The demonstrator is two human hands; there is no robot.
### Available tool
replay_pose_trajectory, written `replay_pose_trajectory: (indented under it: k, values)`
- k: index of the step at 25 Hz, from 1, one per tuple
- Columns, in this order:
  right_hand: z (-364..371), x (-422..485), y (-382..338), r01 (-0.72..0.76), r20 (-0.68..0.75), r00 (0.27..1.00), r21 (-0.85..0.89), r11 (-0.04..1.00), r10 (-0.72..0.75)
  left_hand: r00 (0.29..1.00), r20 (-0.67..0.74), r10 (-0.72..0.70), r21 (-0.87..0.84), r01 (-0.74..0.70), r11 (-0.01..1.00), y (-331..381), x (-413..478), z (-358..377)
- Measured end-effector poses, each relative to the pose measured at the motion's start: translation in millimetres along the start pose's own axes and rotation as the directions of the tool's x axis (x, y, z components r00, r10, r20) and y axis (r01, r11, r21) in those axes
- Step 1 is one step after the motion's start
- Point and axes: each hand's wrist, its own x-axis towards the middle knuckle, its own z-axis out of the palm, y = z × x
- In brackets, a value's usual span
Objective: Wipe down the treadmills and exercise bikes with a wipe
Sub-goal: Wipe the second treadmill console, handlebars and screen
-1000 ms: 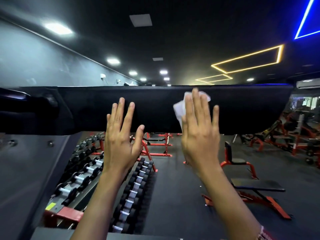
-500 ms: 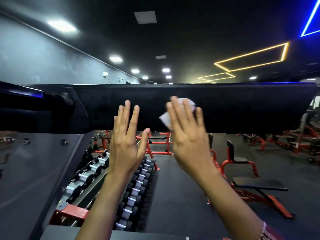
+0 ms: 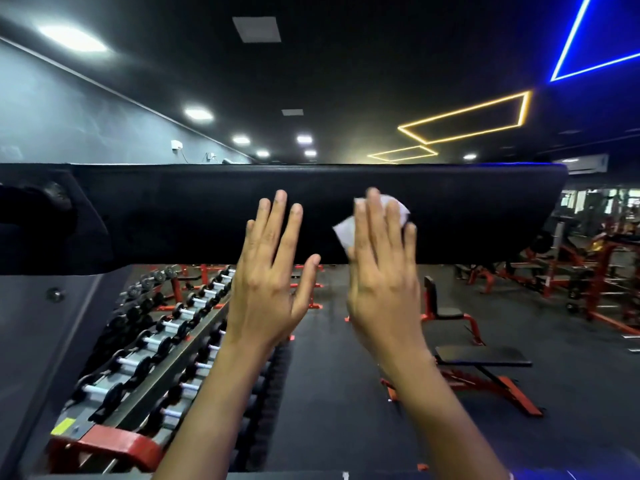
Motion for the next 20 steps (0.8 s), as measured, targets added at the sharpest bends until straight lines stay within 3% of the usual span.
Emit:
replay_pose_trajectory:
  k: [2, 6, 10, 13, 15, 17, 20]
  values:
    - [-6, 23, 20, 0.054, 0.007, 0.999, -0.078, 0.995, -0.054, 1.0, -0.016, -0.018, -0.016, 0.018, 1.0, 9, 3, 6]
    - [-23, 14, 52, -0.285, -0.152, 0.946, 0.034, 0.958, 0.287, 0.999, -0.039, -0.029, -0.037, 0.028, 0.999, 17, 4, 11]
    - [-20, -23, 50, -0.037, -0.061, 0.998, -0.052, 0.998, 0.034, 0.998, -0.042, -0.043, -0.035, 0.042, 0.998, 16, 4, 11]
    - [-22, 5, 59, -0.282, -0.173, 0.944, 0.023, 0.959, 0.281, 0.999, -0.034, -0.037, -0.021, 0.037, 0.999, 12, 3, 7]
    - [-16, 31, 34, -0.321, -0.17, 0.928, 0.08, 0.944, 0.331, 0.998, -0.034, -0.047, -0.011, 0.047, 0.999, 7, 1, 5]
    - [-3, 38, -2, -0.118, -0.065, 0.99, 0.093, 0.989, 0.124, 0.996, -0.045, -0.074, -0.005, 0.073, 0.997, 1, -1, 1]
    - [4, 11, -10, 0.174, 0.056, 0.983, 0.053, 0.983, -0.177, 0.995, -0.037, -0.098, 0.011, 0.098, 0.995, -9, -6, -7]
